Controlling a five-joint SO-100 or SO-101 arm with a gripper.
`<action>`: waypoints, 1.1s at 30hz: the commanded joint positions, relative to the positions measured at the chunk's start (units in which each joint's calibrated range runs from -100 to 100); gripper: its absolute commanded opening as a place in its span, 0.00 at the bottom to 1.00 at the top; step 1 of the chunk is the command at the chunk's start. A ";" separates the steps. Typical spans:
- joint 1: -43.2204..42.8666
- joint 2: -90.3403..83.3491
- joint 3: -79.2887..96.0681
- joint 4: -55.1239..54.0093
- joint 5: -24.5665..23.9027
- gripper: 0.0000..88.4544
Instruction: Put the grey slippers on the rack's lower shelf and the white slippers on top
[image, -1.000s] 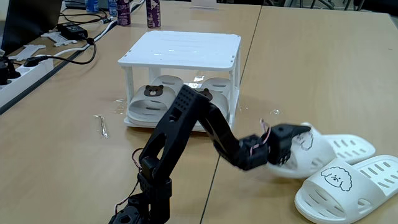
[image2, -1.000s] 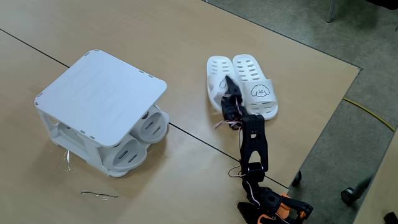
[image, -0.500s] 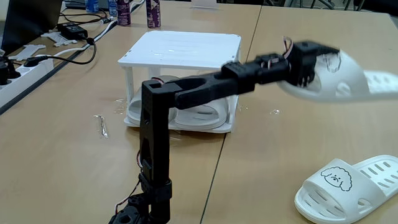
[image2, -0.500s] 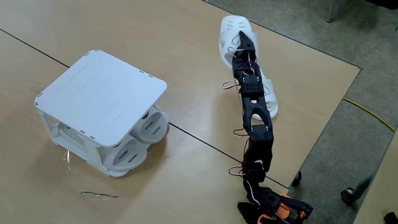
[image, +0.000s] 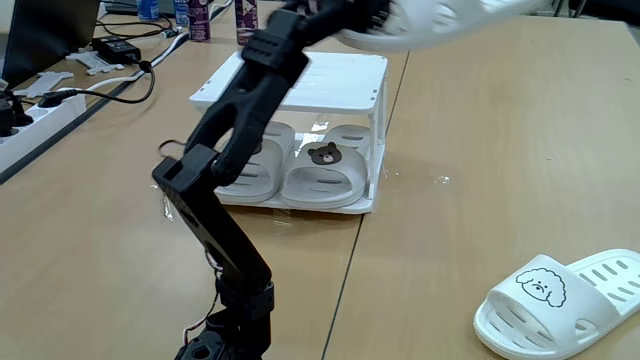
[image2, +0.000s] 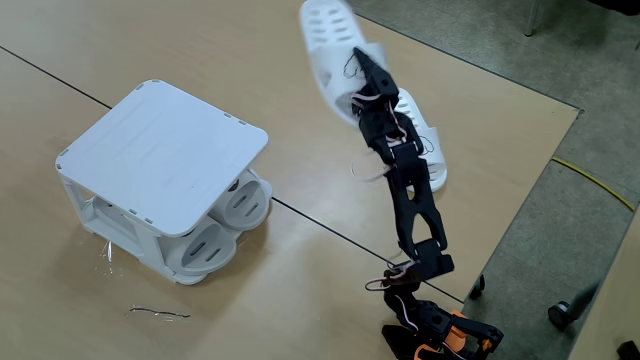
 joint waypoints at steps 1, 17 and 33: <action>-7.71 -10.03 -4.06 6.73 0.42 0.01; -46.52 -23.41 25.35 6.99 0.42 0.01; -47.02 21.27 -27.60 6.90 0.42 0.01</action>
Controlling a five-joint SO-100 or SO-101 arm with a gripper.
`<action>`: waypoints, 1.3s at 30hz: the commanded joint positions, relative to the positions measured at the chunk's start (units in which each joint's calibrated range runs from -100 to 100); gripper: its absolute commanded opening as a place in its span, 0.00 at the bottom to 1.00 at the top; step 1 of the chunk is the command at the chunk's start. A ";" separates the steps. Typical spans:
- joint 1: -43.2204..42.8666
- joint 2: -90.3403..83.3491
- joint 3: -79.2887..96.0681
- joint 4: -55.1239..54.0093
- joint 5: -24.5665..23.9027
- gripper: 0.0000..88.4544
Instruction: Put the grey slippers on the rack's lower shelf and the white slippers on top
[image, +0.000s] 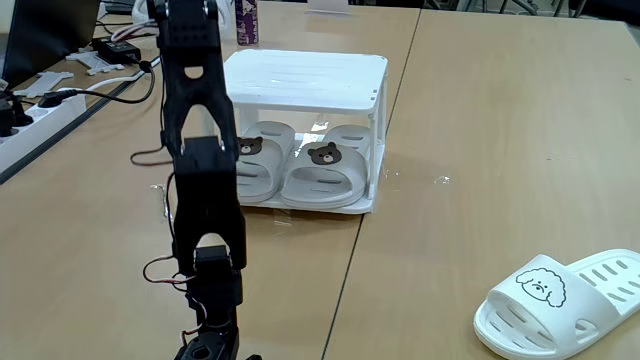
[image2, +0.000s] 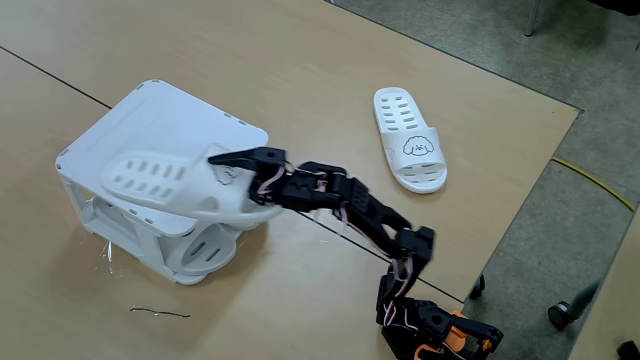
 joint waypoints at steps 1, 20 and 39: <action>3.08 11.62 -19.53 -0.56 0.42 0.01; 12.53 55.88 -53.99 -17.30 0.42 0.01; 8.26 62.44 -53.00 -19.37 0.42 0.20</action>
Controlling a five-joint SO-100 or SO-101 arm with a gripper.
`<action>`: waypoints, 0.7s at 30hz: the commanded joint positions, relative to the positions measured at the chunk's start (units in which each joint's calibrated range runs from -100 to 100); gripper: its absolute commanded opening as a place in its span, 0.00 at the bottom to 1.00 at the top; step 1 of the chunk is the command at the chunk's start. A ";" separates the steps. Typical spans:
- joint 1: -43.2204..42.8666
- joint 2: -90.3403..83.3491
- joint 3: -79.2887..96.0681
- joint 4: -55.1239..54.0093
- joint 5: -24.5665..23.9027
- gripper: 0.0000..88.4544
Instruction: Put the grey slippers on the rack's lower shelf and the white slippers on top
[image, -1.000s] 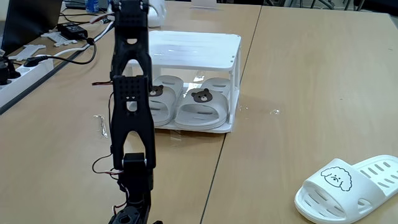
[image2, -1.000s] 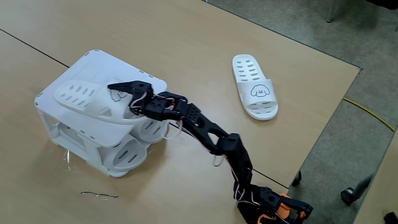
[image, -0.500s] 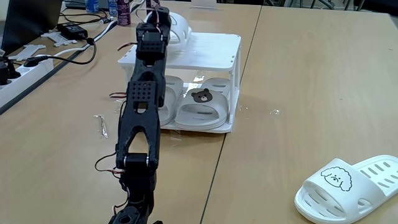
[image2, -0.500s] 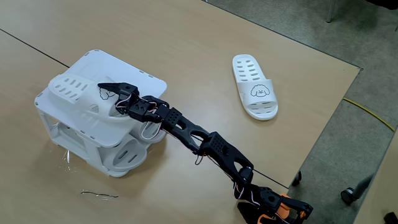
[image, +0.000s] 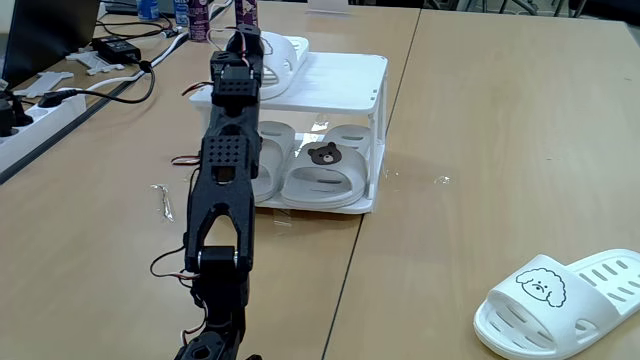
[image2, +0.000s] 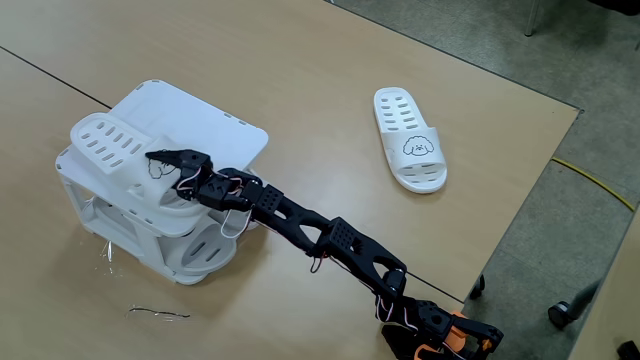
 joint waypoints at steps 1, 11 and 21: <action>-1.11 -1.97 -3.77 -0.66 0.42 0.20; -0.29 -8.87 2.82 -0.57 0.42 0.32; -0.29 -27.72 24.38 -0.75 0.42 0.32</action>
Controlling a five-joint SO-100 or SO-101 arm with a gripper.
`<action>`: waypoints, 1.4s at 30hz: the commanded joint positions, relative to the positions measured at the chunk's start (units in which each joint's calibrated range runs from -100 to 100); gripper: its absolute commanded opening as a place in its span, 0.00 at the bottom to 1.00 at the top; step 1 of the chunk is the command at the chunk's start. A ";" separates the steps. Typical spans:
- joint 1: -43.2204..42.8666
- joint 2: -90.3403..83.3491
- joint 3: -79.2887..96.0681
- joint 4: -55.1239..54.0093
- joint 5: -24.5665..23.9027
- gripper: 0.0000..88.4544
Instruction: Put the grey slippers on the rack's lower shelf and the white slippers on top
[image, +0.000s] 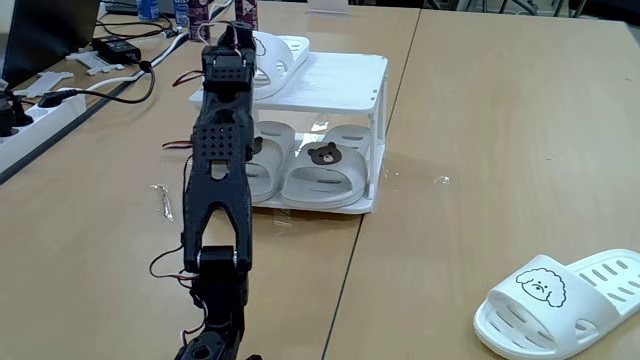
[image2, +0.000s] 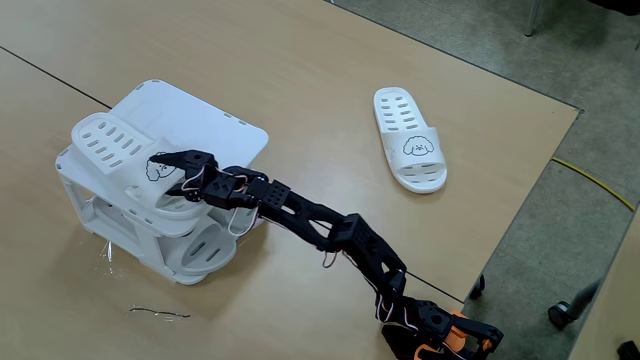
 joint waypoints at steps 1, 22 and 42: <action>0.53 -13.32 3.99 -0.75 0.42 0.32; 9.91 -62.29 48.11 -1.01 0.42 0.26; 26.60 -71.04 139.31 -84.44 0.42 0.02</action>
